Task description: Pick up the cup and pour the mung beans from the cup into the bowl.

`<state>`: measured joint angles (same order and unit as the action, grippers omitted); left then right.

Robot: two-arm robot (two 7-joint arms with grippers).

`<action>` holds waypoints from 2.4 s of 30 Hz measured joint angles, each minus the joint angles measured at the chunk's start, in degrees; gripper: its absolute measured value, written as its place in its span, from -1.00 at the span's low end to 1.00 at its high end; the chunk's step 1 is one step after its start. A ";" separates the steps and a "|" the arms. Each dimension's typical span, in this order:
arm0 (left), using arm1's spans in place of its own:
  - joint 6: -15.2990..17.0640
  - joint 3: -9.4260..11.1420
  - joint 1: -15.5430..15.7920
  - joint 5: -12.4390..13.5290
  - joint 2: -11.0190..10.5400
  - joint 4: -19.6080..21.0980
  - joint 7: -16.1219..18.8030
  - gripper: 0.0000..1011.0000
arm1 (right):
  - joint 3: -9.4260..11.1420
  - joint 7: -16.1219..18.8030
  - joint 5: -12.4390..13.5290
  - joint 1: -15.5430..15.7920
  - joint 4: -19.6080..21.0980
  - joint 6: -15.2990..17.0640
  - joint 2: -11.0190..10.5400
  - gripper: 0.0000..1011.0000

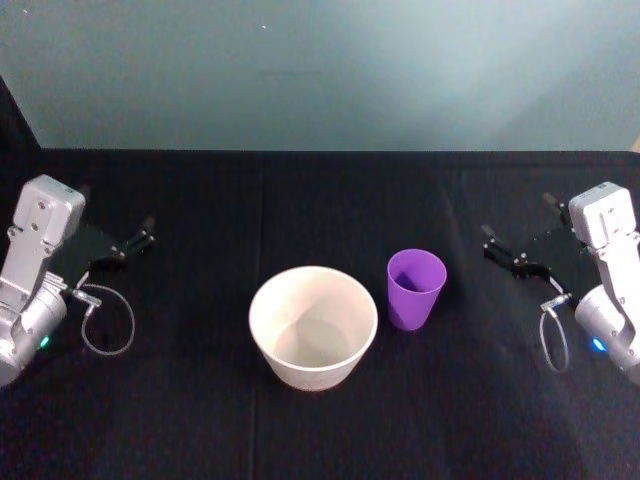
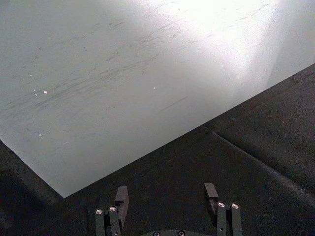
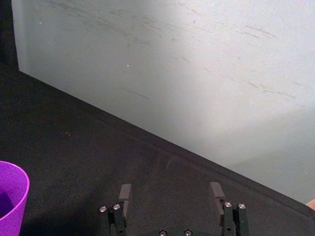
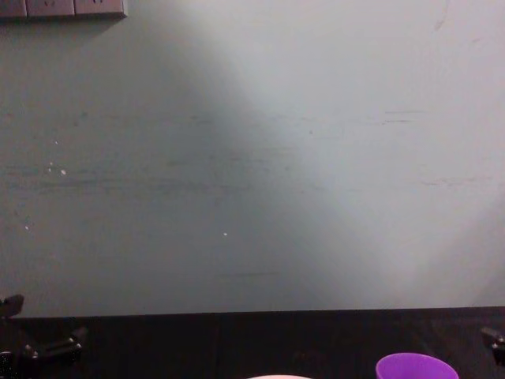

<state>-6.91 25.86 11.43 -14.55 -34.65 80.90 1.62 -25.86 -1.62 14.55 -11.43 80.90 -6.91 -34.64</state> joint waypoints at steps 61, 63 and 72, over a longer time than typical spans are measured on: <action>0.00 0.00 0.00 0.00 0.00 0.00 0.00 0.98 | 0.00 0.00 0.00 0.00 0.00 0.00 0.00 0.98; 0.00 0.00 0.00 0.00 0.00 0.00 0.00 0.98 | 0.00 0.00 0.00 0.00 0.00 0.00 0.00 0.98; 0.00 0.00 0.00 0.00 0.00 0.00 0.00 0.98 | 0.00 0.00 0.00 0.00 0.00 0.00 0.00 0.98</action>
<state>-6.91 25.86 11.43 -14.55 -34.65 80.90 1.62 -25.86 -1.62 14.55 -11.43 80.90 -6.91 -34.65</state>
